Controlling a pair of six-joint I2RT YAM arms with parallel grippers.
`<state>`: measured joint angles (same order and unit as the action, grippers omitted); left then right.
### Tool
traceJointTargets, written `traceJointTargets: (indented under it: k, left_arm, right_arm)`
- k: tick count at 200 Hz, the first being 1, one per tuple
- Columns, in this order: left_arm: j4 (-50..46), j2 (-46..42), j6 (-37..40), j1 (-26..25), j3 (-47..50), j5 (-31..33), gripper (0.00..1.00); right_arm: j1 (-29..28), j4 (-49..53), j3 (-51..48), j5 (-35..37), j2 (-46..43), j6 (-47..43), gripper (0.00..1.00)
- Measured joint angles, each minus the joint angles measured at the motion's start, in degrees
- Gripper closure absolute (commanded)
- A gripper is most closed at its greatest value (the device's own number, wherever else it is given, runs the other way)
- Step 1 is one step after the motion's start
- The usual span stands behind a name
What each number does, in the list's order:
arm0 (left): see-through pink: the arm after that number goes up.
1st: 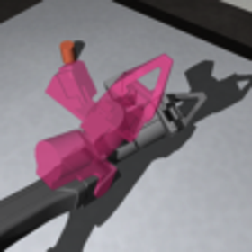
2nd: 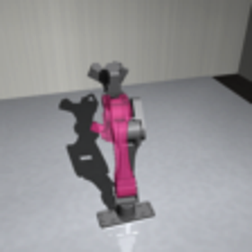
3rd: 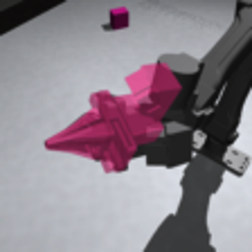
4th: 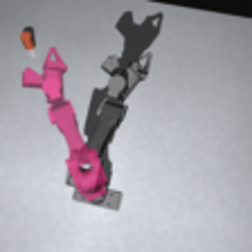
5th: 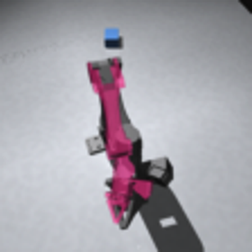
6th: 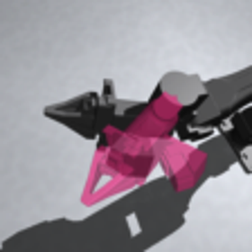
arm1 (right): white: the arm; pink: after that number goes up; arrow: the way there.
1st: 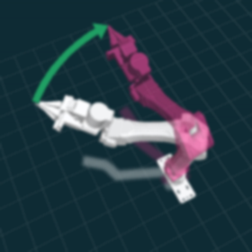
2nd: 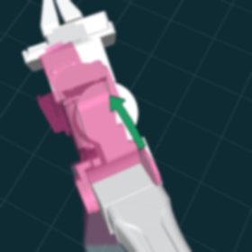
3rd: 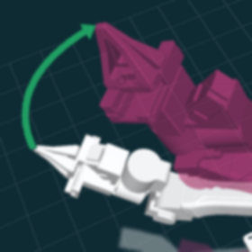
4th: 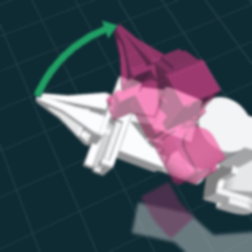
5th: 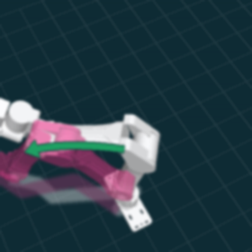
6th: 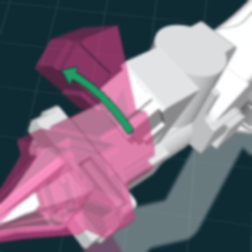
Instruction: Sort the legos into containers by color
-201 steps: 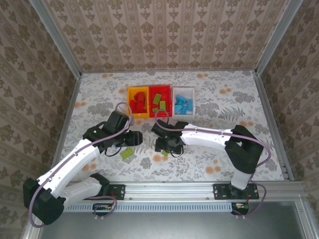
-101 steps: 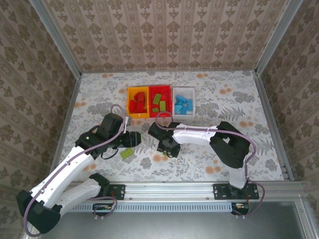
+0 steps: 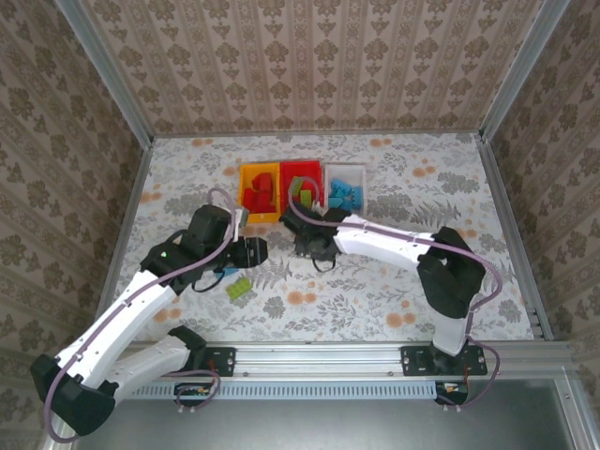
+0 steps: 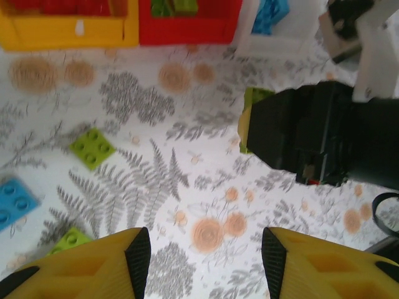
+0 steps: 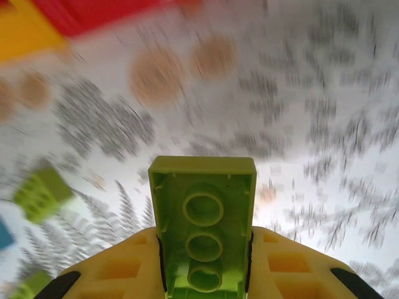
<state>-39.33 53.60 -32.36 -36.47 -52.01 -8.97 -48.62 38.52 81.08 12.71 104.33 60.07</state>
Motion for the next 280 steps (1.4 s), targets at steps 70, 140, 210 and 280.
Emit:
traceJointTargets:
  k: [70, 140, 210, 280]
  left_arm:
    - [4.04, 9.29, 2.51, 0.11, -7.41, 1.79, 0.47]
    - [5.75, 13.46, 3.52, 0.24, -9.70, 2.80, 0.47]
    - [5.27, 11.54, 1.01, 4.70, -6.91, 3.87, 0.47]
    - [3.39, 10.10, -5.03, 10.54, -2.64, 4.07, 0.47]
  right_arm:
    - [9.68, -1.36, 26.40, -0.70, 14.91, -15.80, 0.76]
    - [13.25, 8.50, 50.80, -4.28, 34.97, -18.05, 0.54]
    - [13.68, 6.19, 39.80, -4.96, 29.18, -21.14, 0.32]
    - [12.52, -9.11, 8.24, -5.42, 1.03, -29.42, 0.30]
